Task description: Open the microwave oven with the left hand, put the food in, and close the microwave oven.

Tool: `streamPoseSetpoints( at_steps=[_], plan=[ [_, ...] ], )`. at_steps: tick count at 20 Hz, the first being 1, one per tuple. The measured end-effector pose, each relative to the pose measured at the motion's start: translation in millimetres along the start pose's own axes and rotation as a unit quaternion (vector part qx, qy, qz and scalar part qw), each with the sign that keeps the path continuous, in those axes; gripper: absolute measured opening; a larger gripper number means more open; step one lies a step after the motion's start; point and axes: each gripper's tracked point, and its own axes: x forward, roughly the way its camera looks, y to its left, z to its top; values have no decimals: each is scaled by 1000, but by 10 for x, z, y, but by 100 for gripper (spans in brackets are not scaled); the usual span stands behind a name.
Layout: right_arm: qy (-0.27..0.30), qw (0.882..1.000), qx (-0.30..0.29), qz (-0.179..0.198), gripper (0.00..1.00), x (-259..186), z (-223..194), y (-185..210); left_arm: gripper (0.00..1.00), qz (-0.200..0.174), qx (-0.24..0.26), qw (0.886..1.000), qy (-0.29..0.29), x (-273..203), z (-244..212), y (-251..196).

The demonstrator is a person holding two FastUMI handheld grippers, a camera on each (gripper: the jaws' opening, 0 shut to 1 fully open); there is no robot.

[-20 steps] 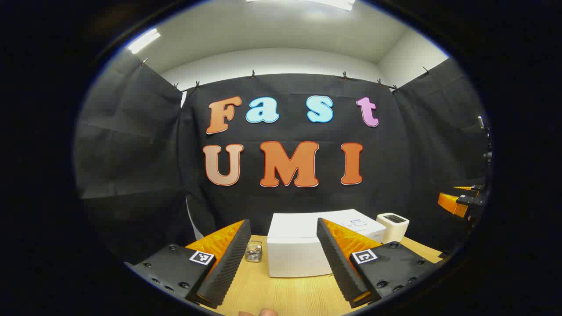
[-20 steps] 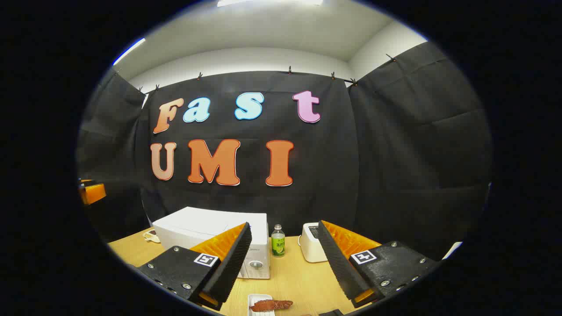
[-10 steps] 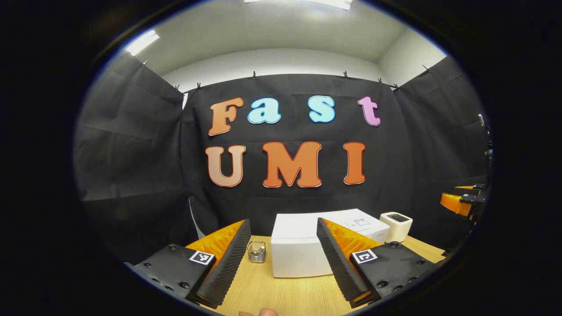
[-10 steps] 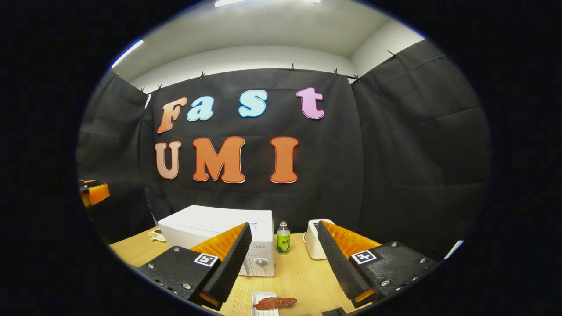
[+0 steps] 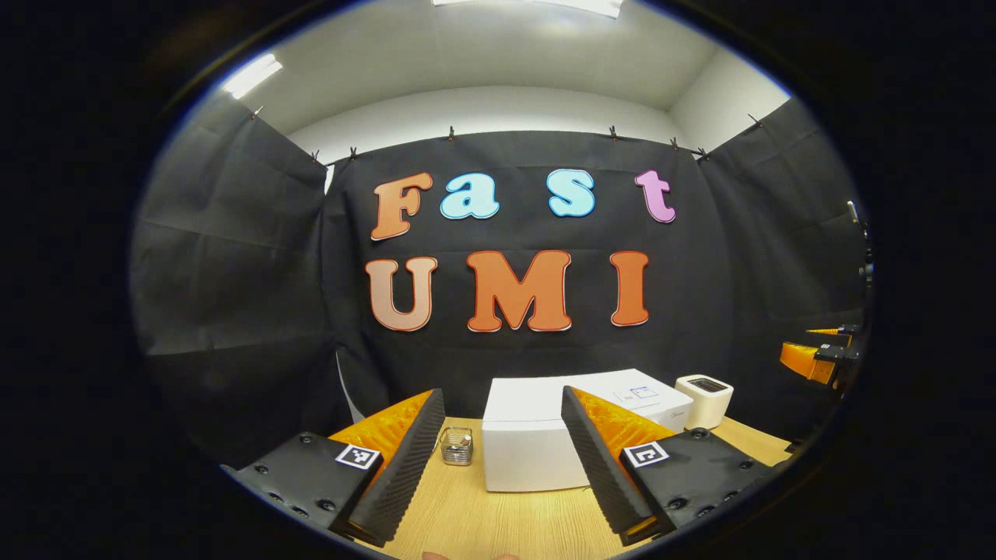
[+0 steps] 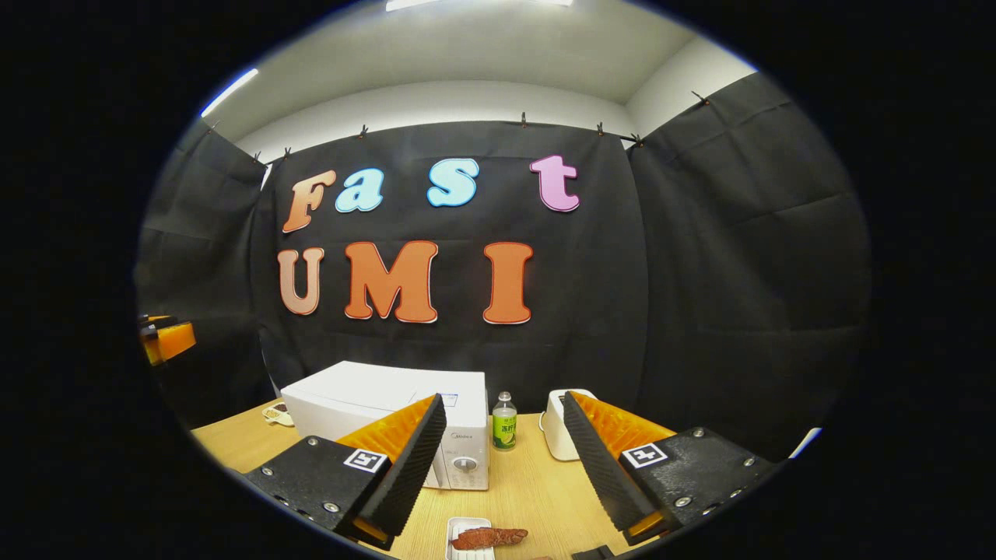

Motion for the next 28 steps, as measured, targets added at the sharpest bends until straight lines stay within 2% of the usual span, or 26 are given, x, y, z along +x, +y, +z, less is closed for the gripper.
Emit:
streamPoseSetpoints(
  at_steps=[1, 2, 6, 10, 12, 15, 16, 17, 18, 19, 24, 25, 26, 27, 28],
  plan=[
    [-1, 1000, 1, 1, 94, -2, -3, 5, 94, -4, -2, 1000, -1, 5, 0, -19],
    [-1, 1000, 3, 1, 94, -10, 3, -1, 98, -6, -4, 1000, -2, 7, -15, -43],
    [-3, 1000, 7, -1, 94, -5, -11, -42, 94, -21, -5, 1000, -1, 64, -89, -195],
    [-7, 1000, 4, -4, 94, -15, -23, -99, 100, -47, -10, 999, -5, 171, -220, -435],
    [-7, 1000, -4, -11, 94, -5, -29, -161, 94, -49, -7, 999, 12, 239, -393, -545],
    [-7, 1000, 3, -13, 94, 6, -61, -219, 94, -55, -4, 998, 14, 366, -573, -759],
    [-5, 1000, 6, -16, 94, 5, -79, -261, 98, -65, -3, 998, 5, 431, -601, -876],
    [-3, 1000, 7, -19, 94, 23, -115, -300, 94, -75, 0, 997, -1, 480, -662, -998],
    [-2, 1000, 7, -21, 94, 34, -138, -330, 100, -81, 3, 997, -2, 541, -775, -1105],
    [-2, 1000, 8, -22, 94, 44, -155, -357, 95, -84, 6, 996, 0, 600, -885, -1205],
    [20, 999, 6, -28, 94, 116, -390, -522, 98, -84, 13, 996, 12, 867, -1437, -1706],
    [24, 999, 3, -32, 94, 131, -439, -562, 94, -83, 16, 996, 16, 916, -1557, -1782],
    [26, 999, 0, -35, 94, 141, -471, -597, 98, -87, 19, 996, 26, 957, -1713, -1882],
    [26, 999, -2, -38, 94, 143, -499, -645, 94, -95, 19, 995, 36, 1003, -1867, -2005],
    [26, 999, -1, -39, 94, 142, -520, -677, 98, -99, 17, 994, 44, 1054, -1984, -2087]
  ],
)
